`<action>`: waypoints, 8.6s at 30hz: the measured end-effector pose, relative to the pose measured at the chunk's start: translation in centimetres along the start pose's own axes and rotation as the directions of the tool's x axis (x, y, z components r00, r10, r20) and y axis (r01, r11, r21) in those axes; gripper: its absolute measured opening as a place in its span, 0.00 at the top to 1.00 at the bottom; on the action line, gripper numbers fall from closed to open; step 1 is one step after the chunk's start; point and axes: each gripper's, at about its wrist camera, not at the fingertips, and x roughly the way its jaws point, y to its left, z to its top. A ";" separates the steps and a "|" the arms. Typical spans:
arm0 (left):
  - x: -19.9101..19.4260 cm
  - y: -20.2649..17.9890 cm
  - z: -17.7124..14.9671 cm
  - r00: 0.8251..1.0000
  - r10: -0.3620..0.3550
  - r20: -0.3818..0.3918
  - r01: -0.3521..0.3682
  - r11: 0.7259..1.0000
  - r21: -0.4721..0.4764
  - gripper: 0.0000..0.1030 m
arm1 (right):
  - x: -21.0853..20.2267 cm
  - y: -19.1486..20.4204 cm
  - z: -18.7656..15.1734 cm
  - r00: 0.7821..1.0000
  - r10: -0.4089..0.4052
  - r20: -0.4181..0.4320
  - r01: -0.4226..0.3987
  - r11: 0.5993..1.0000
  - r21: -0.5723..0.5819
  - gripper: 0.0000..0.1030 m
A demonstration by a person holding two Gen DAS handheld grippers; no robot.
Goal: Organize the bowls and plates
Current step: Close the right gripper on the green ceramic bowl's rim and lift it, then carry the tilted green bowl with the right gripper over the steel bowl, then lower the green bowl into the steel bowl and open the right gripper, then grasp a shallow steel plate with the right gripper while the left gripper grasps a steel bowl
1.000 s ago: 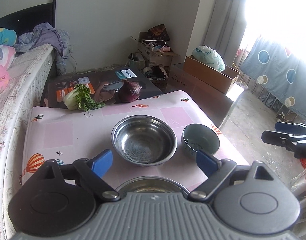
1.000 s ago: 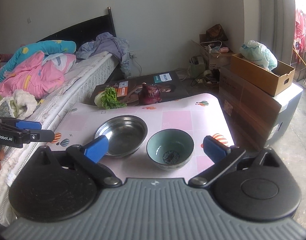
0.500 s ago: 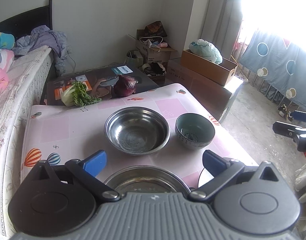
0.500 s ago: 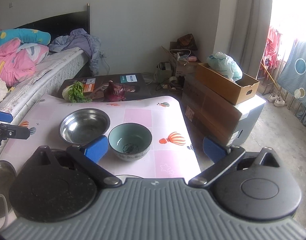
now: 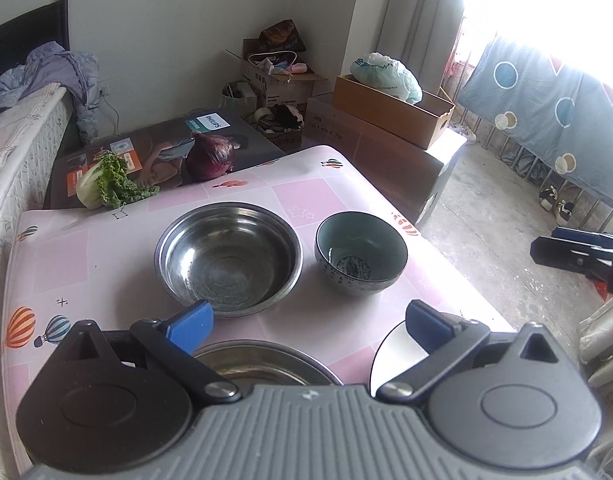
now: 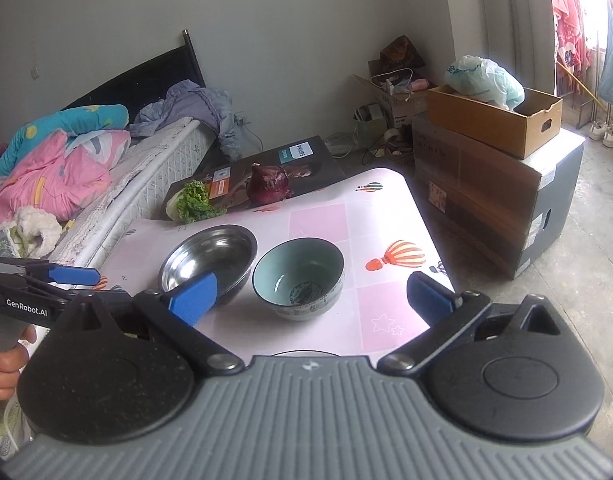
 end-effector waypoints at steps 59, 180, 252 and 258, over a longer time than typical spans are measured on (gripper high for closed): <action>17.6 -5.2 4.6 0.957 0.012 -0.289 0.031 0.989 0.142 0.71 | 20.3 -9.8 -0.8 0.903 0.205 -0.378 -0.091 0.950 0.299 0.79; 20.2 -3.7 4.8 0.900 -0.084 -0.428 0.087 0.996 -0.014 0.74 | 23.7 -7.9 -1.5 0.875 0.238 -0.422 -0.097 0.939 0.329 0.71; 11.7 13.5 6.4 0.976 0.011 -0.220 -0.061 0.973 -0.223 0.40 | 32.4 10.1 5.2 0.872 0.228 -0.434 -0.204 0.974 0.101 0.44; 6.5 13.0 6.6 0.991 0.066 -0.120 -0.090 0.974 -0.207 0.32 | 28.8 9.8 6.4 0.903 0.264 -0.338 -0.223 0.962 0.155 0.39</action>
